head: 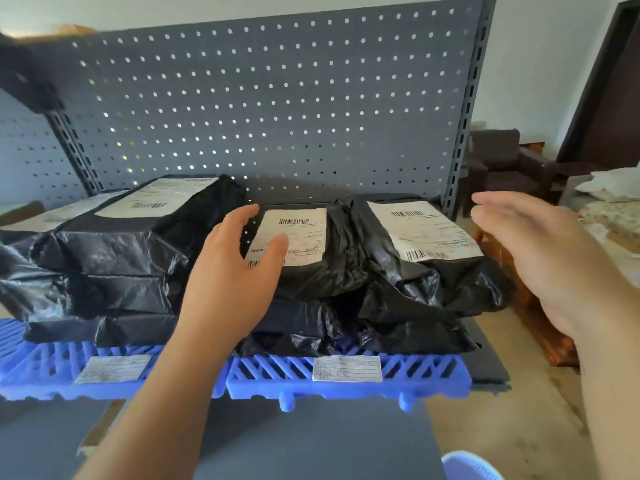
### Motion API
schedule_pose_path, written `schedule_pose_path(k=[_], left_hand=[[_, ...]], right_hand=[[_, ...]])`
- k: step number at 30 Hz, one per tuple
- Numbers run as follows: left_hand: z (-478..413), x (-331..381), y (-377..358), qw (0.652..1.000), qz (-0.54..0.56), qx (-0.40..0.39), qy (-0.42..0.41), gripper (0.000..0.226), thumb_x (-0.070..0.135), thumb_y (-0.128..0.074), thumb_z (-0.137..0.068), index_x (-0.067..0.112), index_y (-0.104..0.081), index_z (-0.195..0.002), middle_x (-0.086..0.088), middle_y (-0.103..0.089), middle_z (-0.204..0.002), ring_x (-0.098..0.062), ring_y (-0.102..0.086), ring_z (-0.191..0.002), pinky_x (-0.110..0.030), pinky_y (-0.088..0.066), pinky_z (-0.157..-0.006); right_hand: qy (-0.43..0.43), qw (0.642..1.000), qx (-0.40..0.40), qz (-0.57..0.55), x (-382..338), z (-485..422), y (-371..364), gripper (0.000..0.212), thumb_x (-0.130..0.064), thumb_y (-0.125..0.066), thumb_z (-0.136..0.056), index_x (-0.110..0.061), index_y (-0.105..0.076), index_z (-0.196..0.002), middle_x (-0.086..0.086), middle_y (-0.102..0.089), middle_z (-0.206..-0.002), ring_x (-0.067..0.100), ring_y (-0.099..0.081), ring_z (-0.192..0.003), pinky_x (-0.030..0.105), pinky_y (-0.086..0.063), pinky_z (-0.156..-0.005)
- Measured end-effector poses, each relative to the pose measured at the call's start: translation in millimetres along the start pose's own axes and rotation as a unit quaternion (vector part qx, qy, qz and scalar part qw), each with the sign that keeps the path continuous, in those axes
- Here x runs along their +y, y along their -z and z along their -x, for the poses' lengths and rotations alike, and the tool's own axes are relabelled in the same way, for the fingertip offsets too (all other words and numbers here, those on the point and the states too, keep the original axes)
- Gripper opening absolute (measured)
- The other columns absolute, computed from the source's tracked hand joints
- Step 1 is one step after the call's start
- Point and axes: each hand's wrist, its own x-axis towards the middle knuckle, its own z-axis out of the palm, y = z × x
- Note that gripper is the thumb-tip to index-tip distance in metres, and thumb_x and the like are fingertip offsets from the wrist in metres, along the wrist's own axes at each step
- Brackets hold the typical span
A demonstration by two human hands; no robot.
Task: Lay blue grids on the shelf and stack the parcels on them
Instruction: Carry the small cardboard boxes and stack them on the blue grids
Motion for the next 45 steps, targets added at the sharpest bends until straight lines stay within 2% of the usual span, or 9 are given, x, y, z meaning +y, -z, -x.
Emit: schedule_pose_path(k=[7,11,17,21,25,30,39,43,45], left_hand=[[7,-19,-6,0.982,0.154,-0.007,0.109,0.046,0.058,-0.049,-0.098,0.05,-0.048,-0.143,0.022,-0.055,-0.138,-0.001,-0.052,-0.123,-0.029,-0.036,-0.104],[5,-32,-8,0.892,0.392,-0.044,0.219,0.044,0.064,-0.054,-0.093,0.05,-0.059,-0.135,0.011,-0.069,-0.13,-0.017,-0.065,-0.121,-0.047,-0.044,-0.11],[4,-35,-11,0.828,0.498,-0.099,0.237,0.042,0.047,-0.04,-0.103,0.029,-0.073,-0.122,-0.005,-0.077,-0.115,-0.024,-0.074,-0.104,-0.045,-0.05,-0.094],[-6,-45,-17,0.82,0.501,-0.14,0.239,0.052,0.047,-0.045,-0.096,0.025,-0.06,-0.141,-0.006,-0.071,-0.128,-0.026,-0.069,-0.117,-0.045,-0.048,-0.093],[-15,-54,-16,0.808,0.503,-0.202,0.232,0.049,0.043,-0.038,-0.101,0.018,-0.074,-0.123,-0.014,-0.07,-0.127,-0.031,-0.068,-0.117,-0.048,-0.047,-0.099],[-22,-63,-22,0.809,0.501,-0.218,0.217,0.052,0.042,-0.048,-0.1,0.025,-0.051,-0.149,-0.011,-0.063,-0.141,-0.033,-0.059,-0.13,-0.055,-0.037,-0.113],[-30,-64,-28,0.831,0.465,-0.217,0.214,0.06,0.054,-0.033,-0.103,0.015,-0.074,-0.123,-0.016,-0.07,-0.128,-0.03,-0.064,-0.123,-0.053,-0.036,-0.115],[-32,-64,-31,0.855,0.424,-0.235,0.186,0.066,0.05,-0.033,-0.105,0.019,-0.079,-0.069,-0.009,-0.074,-0.12,-0.021,-0.068,-0.118,-0.05,-0.036,-0.116],[-34,-67,-32,0.849,0.434,-0.236,0.19,0.057,0.051,-0.036,-0.104,0.019,-0.08,-0.091,-0.009,-0.073,-0.124,-0.024,-0.067,-0.12,-0.053,-0.036,-0.116]], right_hand=[[-0.138,0.954,-0.047,-0.262,20,-6,-15,0.047,-0.058,-0.056,-0.086,-0.035,-0.067,-0.126,-0.008,-0.071,-0.122,0.017,-0.065,-0.113,0.038,-0.05,-0.085],[-0.18,0.919,-0.11,-0.334,23,0,-29,0.048,-0.05,-0.053,-0.082,-0.025,-0.067,-0.12,0.002,-0.076,-0.113,0.02,-0.073,-0.101,0.038,-0.058,-0.081],[-0.228,0.87,-0.118,-0.421,28,2,-45,0.032,-0.04,-0.056,-0.083,-0.025,-0.084,-0.087,0.008,-0.076,-0.111,0.02,-0.075,-0.095,0.031,-0.062,-0.067],[-0.232,0.856,-0.105,-0.45,27,1,-52,0.03,-0.035,-0.057,-0.081,-0.025,-0.084,-0.082,0.008,-0.077,-0.106,0.02,-0.077,-0.088,0.029,-0.06,-0.059],[-0.228,0.853,-0.097,-0.459,25,2,-60,0.03,-0.033,-0.057,-0.078,-0.019,-0.084,-0.081,0.008,-0.078,-0.098,0.018,-0.077,-0.08,0.028,-0.059,-0.054],[-0.229,0.861,-0.082,-0.446,28,1,-69,0.04,-0.034,-0.06,-0.079,-0.016,-0.069,-0.114,0.009,-0.077,-0.107,0.021,-0.077,-0.088,0.029,-0.06,-0.06],[-0.207,0.897,-0.097,-0.378,31,-6,-82,0.05,-0.039,-0.058,-0.085,-0.02,-0.062,-0.131,0.009,-0.071,-0.124,0.027,-0.068,-0.114,0.044,-0.049,-0.094],[-0.191,0.905,-0.112,-0.362,29,-7,-84,0.049,-0.038,-0.054,-0.087,-0.021,-0.06,-0.133,0.008,-0.072,-0.124,0.025,-0.067,-0.116,0.042,-0.049,-0.094],[-0.189,0.907,-0.111,-0.36,30,-7,-84,0.047,-0.039,-0.054,-0.087,-0.022,-0.062,-0.13,0.006,-0.073,-0.122,0.023,-0.069,-0.114,0.041,-0.049,-0.092]])
